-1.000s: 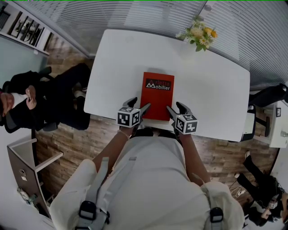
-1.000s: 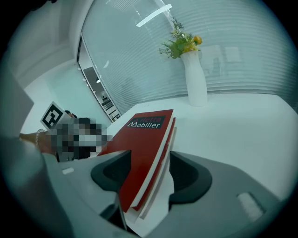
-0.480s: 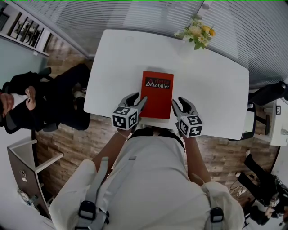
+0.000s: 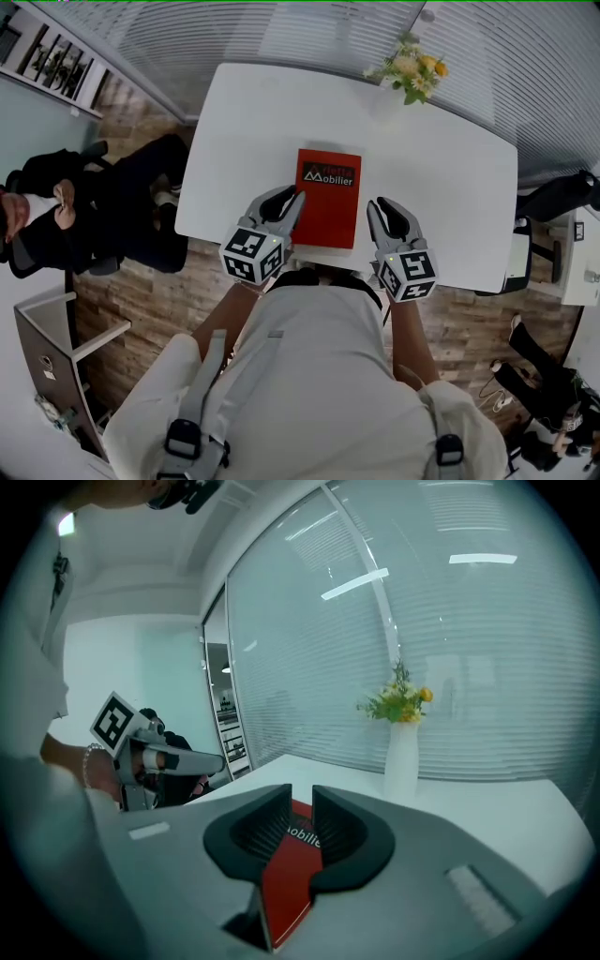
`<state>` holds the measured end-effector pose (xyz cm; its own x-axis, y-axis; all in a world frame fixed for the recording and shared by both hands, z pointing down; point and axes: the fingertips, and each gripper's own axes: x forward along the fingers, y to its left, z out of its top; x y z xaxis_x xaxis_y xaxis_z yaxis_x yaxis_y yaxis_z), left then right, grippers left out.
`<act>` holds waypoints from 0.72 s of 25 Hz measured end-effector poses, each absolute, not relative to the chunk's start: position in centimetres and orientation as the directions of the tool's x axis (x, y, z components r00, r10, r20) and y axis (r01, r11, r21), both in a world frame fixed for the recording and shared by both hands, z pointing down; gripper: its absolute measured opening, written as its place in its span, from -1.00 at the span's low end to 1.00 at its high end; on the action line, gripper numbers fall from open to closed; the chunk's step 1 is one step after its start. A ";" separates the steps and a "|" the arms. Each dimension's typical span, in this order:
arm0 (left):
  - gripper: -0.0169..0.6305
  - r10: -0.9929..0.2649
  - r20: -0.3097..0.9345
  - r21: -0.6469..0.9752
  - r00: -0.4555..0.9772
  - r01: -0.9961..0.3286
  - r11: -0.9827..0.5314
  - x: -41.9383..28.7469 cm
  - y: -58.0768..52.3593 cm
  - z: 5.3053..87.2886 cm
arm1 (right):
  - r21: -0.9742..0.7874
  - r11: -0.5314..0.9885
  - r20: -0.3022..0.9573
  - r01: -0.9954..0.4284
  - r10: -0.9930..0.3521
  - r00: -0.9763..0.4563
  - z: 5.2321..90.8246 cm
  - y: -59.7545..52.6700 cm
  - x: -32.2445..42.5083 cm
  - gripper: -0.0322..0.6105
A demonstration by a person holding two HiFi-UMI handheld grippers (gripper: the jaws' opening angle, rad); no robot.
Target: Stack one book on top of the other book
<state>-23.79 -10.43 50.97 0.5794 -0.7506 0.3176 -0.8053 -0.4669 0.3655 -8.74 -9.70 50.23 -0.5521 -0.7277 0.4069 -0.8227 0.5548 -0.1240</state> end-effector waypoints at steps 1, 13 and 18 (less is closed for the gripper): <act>-0.78 -0.754 0.308 0.363 0.581 -0.804 -0.471 -23.8 -10.4 50.5 | -0.113 0.559 0.393 -0.821 -0.734 -0.554 49.3 -9.7 -8.9 -0.70; -0.91 -0.803 0.153 0.239 0.577 -0.810 -0.536 -24.1 -10.2 42.2 | -0.026 0.589 0.263 -0.807 -0.775 -0.574 41.3 -9.1 -10.0 -0.80; -0.94 -0.806 0.114 0.178 0.580 -0.810 -0.558 -23.9 -10.2 39.8 | 0.002 0.595 0.225 -0.804 -0.784 -0.579 38.7 -8.8 -10.4 -0.82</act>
